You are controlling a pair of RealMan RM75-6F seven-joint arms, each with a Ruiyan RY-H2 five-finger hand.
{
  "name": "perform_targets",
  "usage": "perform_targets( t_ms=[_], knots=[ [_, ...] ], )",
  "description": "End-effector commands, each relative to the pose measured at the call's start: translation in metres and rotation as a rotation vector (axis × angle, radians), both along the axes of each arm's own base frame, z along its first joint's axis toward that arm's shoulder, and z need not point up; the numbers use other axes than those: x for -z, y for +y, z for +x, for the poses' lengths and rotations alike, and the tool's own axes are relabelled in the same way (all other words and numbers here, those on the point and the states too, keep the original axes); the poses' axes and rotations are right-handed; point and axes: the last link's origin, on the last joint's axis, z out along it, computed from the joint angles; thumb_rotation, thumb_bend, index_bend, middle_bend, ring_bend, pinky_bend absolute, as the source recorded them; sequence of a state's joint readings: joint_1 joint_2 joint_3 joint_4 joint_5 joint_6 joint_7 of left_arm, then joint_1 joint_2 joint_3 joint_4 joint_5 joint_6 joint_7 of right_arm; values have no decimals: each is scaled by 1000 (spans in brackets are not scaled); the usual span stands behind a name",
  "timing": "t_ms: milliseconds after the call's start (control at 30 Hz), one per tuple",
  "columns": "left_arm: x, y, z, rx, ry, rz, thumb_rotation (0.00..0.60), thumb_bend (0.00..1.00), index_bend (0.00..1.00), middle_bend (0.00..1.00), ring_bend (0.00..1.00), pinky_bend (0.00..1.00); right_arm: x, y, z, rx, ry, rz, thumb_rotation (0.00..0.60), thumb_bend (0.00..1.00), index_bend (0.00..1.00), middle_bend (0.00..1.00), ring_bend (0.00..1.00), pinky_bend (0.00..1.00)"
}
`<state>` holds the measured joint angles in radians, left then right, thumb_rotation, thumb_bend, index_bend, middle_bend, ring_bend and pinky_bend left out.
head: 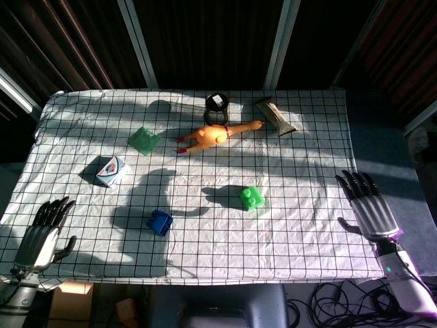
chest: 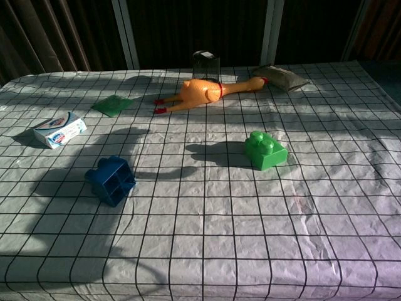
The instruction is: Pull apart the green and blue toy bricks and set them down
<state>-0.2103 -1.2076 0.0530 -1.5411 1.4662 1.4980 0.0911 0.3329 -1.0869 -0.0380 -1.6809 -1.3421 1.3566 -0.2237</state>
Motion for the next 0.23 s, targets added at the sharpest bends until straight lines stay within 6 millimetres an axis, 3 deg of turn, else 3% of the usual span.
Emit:
perform_targets(
  t_ms=[33, 233],
  knots=[
    [-25, -36, -19, -127, 12, 144, 600, 417, 0, 4, 0, 0, -16, 62, -39, 135, 13, -162, 600, 172, 0, 0, 0, 0],
    [-27, -41, -23, -119, -24, 124, 600, 416, 0, 0, 0, 0, -26, 75, -42, 97, -52, -213, 600, 173, 0, 0, 0, 0]
  ],
)
